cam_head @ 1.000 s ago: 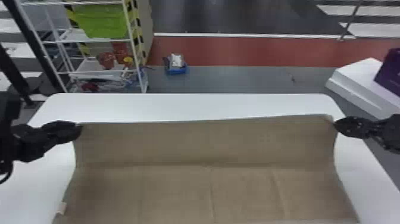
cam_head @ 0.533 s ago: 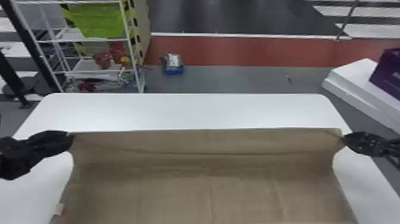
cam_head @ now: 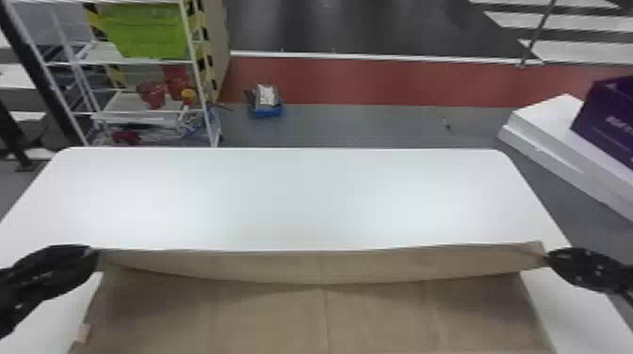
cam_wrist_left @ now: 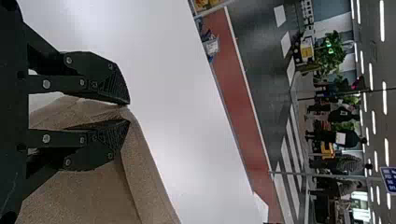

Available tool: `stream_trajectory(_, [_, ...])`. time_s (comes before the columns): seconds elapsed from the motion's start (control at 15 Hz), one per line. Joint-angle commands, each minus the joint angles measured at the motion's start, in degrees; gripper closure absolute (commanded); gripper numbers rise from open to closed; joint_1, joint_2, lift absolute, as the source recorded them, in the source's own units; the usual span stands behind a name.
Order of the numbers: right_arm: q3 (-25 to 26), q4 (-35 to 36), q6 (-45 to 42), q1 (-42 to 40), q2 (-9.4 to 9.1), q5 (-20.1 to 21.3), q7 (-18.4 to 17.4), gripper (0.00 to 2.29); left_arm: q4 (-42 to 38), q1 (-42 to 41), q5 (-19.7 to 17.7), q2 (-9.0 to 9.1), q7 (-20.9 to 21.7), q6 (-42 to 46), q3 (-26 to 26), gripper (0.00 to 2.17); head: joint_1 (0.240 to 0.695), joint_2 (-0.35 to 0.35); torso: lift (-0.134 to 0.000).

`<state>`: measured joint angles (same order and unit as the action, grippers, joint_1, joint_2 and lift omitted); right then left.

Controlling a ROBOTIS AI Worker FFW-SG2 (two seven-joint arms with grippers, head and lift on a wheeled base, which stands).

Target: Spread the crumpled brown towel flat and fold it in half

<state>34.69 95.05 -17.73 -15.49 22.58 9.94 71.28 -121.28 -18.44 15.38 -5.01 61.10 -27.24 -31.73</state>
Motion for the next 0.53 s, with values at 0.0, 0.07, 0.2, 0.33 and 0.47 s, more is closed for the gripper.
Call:
stream_trajectory(0.0, [1.0, -0.5, -3.2, -3.2, 0.45, -0.8, -0.1, 1.36, -0.6, -3.3, -1.0, 1.59, -0.2, 3.9, -0.2, 0.90, 0.695, -0.055, -0.124])
stream_trajectory(0.07, [1.0, -1.5, -5.2, -3.9, 0.72, -0.9, -0.6, 1.36, -0.5, -4.2, -1.0, 2.03, -0.5, 4.4, -0.2, 0.90, 0.695, -0.061, -0.124])
stream_trajectory(0.2, [0.8, -4.3, -8.7, -4.6, 1.68, -1.1, -1.4, 1.36, 0.5, -6.1, -0.8, 2.91, -1.5, 7.4, 0.0, 0.90, 0.695, -0.087, -0.124])
stream_trajectory(0.33, [0.6, -6.3, -11.0, -4.8, 2.39, -1.1, -1.7, 1.35, 2.3, -6.5, -0.8, 3.43, -2.2, 10.1, 0.0, 0.97, 0.695, -0.098, -0.124])
stream_trajectory(0.47, [0.7, -7.9, -14.3, -4.8, 3.09, -1.3, -3.3, 1.36, 2.5, -6.8, -0.9, 3.52, -2.9, 10.4, -0.1, 0.97, 0.695, -0.105, -0.124])
